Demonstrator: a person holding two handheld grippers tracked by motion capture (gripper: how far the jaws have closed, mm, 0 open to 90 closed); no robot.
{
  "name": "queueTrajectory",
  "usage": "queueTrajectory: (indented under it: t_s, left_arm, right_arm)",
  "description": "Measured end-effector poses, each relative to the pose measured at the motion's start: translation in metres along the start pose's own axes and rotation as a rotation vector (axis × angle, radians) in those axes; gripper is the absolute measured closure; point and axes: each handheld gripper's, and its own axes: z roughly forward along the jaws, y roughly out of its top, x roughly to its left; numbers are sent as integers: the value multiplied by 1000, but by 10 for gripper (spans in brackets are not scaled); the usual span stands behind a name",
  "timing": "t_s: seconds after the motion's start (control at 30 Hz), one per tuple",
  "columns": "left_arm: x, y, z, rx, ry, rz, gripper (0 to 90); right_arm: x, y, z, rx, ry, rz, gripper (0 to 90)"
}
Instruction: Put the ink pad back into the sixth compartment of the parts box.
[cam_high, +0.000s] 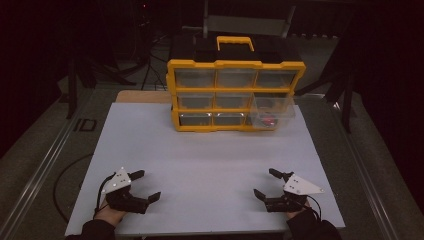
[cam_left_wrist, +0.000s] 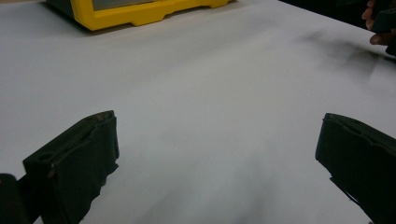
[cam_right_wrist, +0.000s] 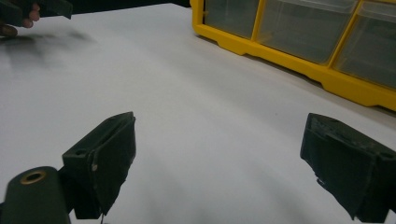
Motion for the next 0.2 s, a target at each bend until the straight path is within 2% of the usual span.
queueTrajectory:
  t_s: [0.2]
  left_arm:
    - [0, 0, 0, -6, -5, -2, 3]
  right_arm:
    - [0, 0, 0, 2, -1, -1, 104]
